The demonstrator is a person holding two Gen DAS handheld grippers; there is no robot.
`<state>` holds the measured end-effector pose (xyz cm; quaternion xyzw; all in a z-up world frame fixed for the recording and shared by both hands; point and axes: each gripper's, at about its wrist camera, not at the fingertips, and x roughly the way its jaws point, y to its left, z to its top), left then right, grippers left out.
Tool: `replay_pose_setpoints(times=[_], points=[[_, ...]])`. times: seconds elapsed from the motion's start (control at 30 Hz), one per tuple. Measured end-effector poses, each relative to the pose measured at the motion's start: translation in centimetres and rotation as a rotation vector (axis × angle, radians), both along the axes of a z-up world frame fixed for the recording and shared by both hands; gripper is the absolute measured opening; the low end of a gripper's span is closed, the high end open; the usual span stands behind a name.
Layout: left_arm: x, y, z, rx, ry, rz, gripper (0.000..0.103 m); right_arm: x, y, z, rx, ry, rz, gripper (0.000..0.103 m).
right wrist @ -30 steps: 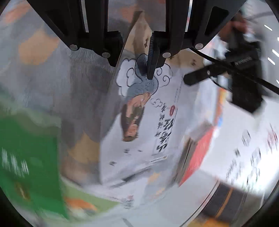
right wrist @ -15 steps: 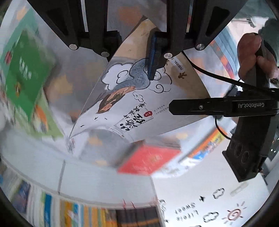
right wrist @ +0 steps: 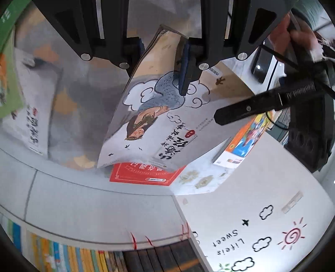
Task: Organize books
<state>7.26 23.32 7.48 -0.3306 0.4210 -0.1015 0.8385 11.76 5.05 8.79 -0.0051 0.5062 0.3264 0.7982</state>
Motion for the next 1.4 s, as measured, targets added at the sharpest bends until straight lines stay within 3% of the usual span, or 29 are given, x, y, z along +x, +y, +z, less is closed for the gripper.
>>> replay_pose_setpoints(times=[0.13, 0.23, 0.43, 0.5, 0.6, 0.67, 0.73, 0.87, 0.97, 1.1, 1.17, 1.23, 1.4], points=[[2.5, 2.6, -2.4, 0.048, 0.123, 0.088, 0.026, 2.9, 2.8, -1.5, -0.053, 0.006, -0.004, 0.026], [1.5, 5.5, -2.5, -0.027, 0.097, 0.199, 0.026, 4.5, 4.3, -3.4, -0.134, 0.020, -0.024, 0.027], [-1.1, 7.4, -2.1, -0.003, 0.117, 0.264, 0.029, 6.0, 5.2, -4.1, -0.088, 0.078, -0.071, 0.027], [-1.9, 6.8, -2.0, 0.017, 0.125, 0.254, 0.029, 6.1, 5.8, -4.4, -0.104, 0.076, -0.064, 0.043], [-3.0, 4.6, -1.6, 0.120, 0.144, 0.211, 0.031, 4.7, 4.7, -4.5, -0.095, 0.063, -0.053, 0.048], [-3.8, 1.8, -1.2, 0.275, 0.178, 0.151, 0.031, 3.1, 2.2, -4.2, -0.033, 0.114, -0.054, 0.047], [-4.3, -1.2, -1.0, 0.306, 0.180, 0.069, 0.031, -0.2, -2.3, -4.0, 0.012, 0.123, -0.079, 0.048], [-4.4, -9.7, -1.1, 0.163, 0.161, -0.151, 0.035, -6.3, -11.7, -5.2, -0.035, 0.177, -0.193, 0.048], [-3.4, -18.2, -1.3, 0.127, 0.166, -0.353, 0.036, -11.2, -21.4, -5.5, -0.097, 0.208, -0.389, 0.048], [-2.0, -29.2, -1.6, 0.070, 0.159, -0.584, 0.036, -14.7, -32.1, -4.1, -0.113, 0.157, -0.672, 0.048], [-0.7, -33.1, -1.9, 0.086, 0.168, -0.605, 0.036, -14.8, -37.3, -3.8, -0.131, 0.137, -0.818, 0.048], [0.1, -35.3, -2.0, 0.135, 0.162, -0.571, 0.036, -14.2, -40.4, -3.8, -0.121, 0.130, -0.879, 0.048], [1.4, -37.3, -3.5, 0.153, 0.212, -0.501, 0.036, -10.9, -43.1, -5.2, -0.081, 0.165, -0.874, 0.047]])
